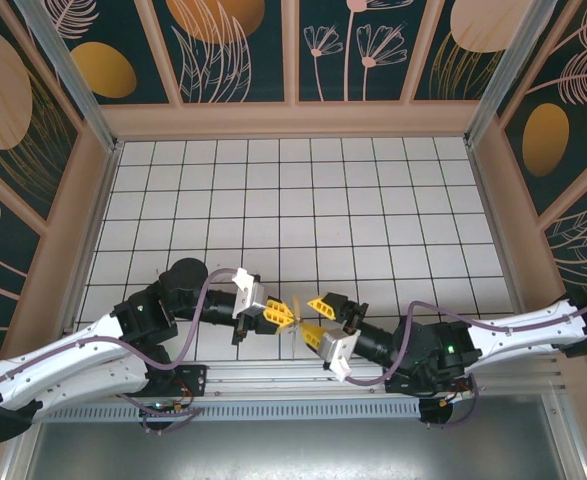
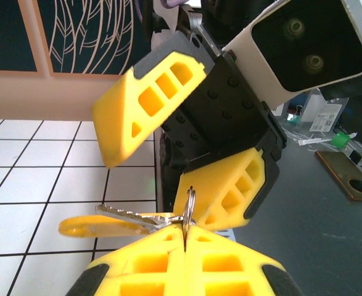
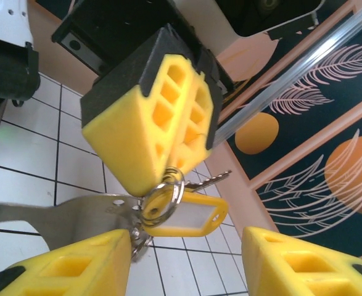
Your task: Put the keys on the keyring
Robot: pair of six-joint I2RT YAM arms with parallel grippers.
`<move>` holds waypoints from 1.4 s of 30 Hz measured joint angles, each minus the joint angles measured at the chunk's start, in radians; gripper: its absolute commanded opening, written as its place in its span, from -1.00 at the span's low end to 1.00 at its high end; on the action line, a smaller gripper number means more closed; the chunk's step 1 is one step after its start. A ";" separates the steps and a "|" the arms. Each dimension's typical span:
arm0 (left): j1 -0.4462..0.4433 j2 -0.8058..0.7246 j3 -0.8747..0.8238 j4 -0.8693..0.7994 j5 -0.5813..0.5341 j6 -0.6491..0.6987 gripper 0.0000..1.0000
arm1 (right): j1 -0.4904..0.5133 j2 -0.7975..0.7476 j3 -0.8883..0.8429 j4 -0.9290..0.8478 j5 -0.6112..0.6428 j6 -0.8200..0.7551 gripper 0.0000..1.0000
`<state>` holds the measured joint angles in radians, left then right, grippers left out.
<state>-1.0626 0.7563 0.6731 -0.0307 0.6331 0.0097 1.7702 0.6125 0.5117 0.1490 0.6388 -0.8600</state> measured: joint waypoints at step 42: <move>0.000 0.018 -0.035 0.046 0.085 -0.065 -1.00 | -0.142 0.078 0.000 0.054 -0.232 -0.092 -0.38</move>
<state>-1.0626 0.7746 0.6384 0.0151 0.7181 -0.0551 1.6283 0.6903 0.5114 0.2031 0.4068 -0.9520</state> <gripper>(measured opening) 0.043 0.325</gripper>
